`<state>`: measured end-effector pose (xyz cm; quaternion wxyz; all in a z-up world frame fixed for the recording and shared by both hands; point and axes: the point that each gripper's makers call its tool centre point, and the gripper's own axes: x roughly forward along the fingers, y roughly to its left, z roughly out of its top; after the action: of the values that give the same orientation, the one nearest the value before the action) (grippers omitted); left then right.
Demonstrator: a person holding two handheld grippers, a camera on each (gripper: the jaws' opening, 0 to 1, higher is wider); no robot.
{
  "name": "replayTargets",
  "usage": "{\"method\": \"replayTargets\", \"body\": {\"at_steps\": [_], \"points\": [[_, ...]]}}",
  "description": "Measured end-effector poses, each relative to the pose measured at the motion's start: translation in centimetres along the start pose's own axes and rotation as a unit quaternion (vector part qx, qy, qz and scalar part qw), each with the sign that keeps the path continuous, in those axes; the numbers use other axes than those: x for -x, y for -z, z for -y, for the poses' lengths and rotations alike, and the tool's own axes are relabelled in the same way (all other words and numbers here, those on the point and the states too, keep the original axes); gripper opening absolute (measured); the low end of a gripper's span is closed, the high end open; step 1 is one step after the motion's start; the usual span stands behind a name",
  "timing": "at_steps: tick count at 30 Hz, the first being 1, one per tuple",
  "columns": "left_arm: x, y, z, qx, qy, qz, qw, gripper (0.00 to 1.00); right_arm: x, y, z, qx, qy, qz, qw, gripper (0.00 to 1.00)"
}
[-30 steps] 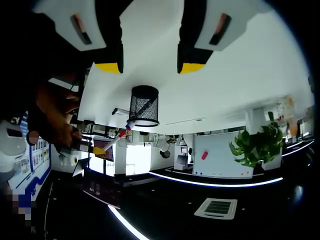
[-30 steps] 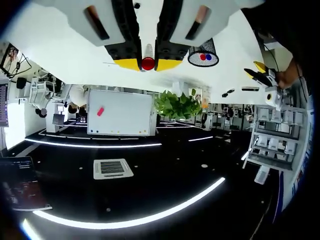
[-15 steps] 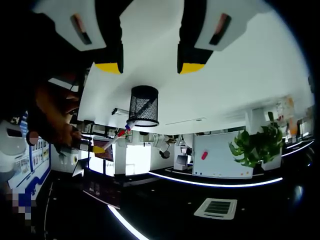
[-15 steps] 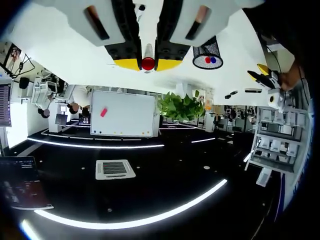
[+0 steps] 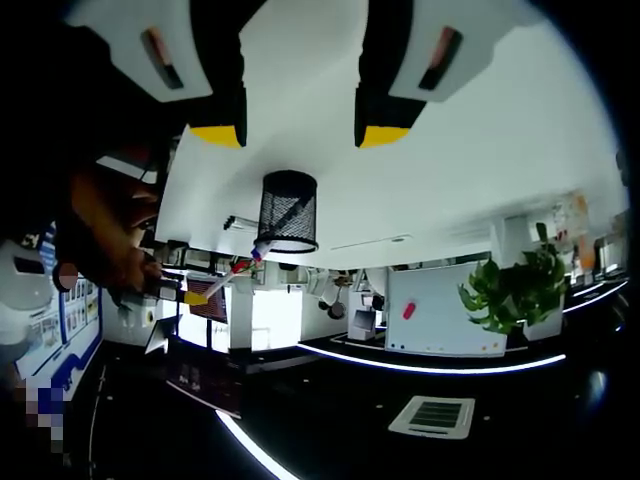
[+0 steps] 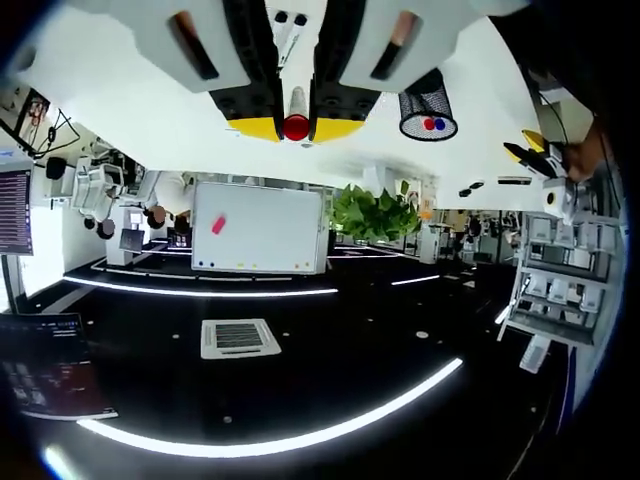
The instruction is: Pick up the whiteboard markers from the pen holder and place them facing the whiteboard neatly
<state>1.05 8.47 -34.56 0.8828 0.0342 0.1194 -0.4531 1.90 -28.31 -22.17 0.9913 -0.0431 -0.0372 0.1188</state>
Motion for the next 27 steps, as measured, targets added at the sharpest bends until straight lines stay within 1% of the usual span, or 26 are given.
{"method": "replayTargets", "body": {"at_steps": [9,13,19,27], "points": [[-0.1,0.0,0.1,0.0,0.001,-0.001,1.0,0.44,0.5,0.1,1.1,-0.003,0.017,0.002,0.9998,0.13],[-0.1,0.0,0.1,0.0,0.002,-0.001,1.0,0.44,0.6,0.1,1.2,-0.003,0.018,0.002,0.9998,0.13],[-0.1,-0.1,0.0,0.0,0.0,-0.001,1.0,0.44,1.4,0.0,2.6,-0.007,0.034,0.006,0.9994,0.13],[-0.2,-0.2,0.2,-0.002,0.003,-0.001,1.0,0.44,1.8,-0.1,3.4,-0.01,0.045,0.01,0.9989,0.13]]}}
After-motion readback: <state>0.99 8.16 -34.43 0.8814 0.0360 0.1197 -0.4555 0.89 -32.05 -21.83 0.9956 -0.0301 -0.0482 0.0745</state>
